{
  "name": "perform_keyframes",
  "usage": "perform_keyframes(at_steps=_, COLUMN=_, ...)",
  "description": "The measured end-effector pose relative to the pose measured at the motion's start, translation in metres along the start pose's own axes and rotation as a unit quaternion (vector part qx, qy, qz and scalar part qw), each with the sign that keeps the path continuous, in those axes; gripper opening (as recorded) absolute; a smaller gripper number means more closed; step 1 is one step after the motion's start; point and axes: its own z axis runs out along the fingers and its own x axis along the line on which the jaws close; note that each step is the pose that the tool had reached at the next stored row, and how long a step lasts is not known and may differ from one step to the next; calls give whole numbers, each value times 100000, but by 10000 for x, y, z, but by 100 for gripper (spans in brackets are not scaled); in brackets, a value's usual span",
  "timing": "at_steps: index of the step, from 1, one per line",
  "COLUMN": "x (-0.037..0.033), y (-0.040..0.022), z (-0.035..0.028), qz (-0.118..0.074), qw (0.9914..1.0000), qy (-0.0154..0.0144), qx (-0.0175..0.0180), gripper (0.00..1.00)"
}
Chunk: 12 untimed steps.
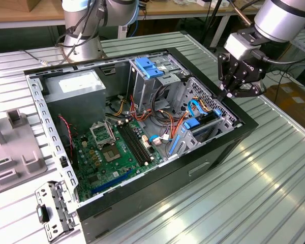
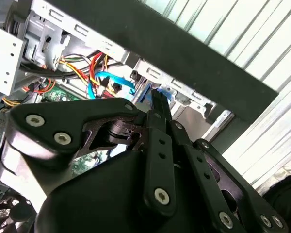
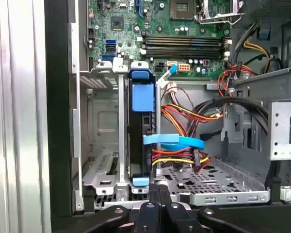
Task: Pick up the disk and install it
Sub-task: 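Insert the second disk wire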
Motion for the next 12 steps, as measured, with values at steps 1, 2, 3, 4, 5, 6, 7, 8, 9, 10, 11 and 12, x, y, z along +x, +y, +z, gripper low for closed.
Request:
perform_keyframes(at_steps=1, x=-1, y=-32, z=1, qz=-2, qw=100000, qy=2, qx=-1, gripper=11)
perform_keyframes(at_steps=2, x=-1, y=-50, z=2, qz=-1, qw=100000, qy=3, qx=-1, gripper=11)
perform_keyframes(at_steps=3, x=-1, y=-70, z=3, qz=-3, qw=100000, qy=2, qx=-2, gripper=11)
perform_keyframes(at_steps=4, x=-2, y=-88, z=4, qz=-2, qw=100000, qy=3, qx=-2, gripper=11)
perform_keyframes(at_steps=5, x=-2, y=-99, z=5, qz=-2, qw=100000, qy=-1, qx=-2, gripper=11)
perform_keyframes(at_steps=6, x=-3, y=-107, z=5, qz=-4, qw=100000, qy=-1, qx=-2, gripper=11)
perform_keyframes(at_steps=7, x=-3, y=-108, z=5, qz=2, qw=100000, qy=-1, qx=-1, gripper=11)
perform_keyframes(at_steps=8, x=-2, y=-109, z=5, qz=3, qw=100000, qy=0, qx=1, gripper=11)
perform_keyframes(at_steps=9, x=-2, y=-109, z=5, qz=-1, qw=100000, qy=0, qx=0, gripper=11)
perform_keyframes(at_steps=10, x=-2, y=-110, z=5, qz=-2, qw=100000, qy=0, qx=0, gripper=11)
perform_keyframes(at_steps=11, x=-2, y=-110, z=5, qz=1, qw=100000, qy=-1, qx=-1, gripper=11)
perform_keyframes(at_steps=12, x=-2, y=-110, z=5, qz=-2, qw=100000, qy=0, qx=-2, gripper=11)
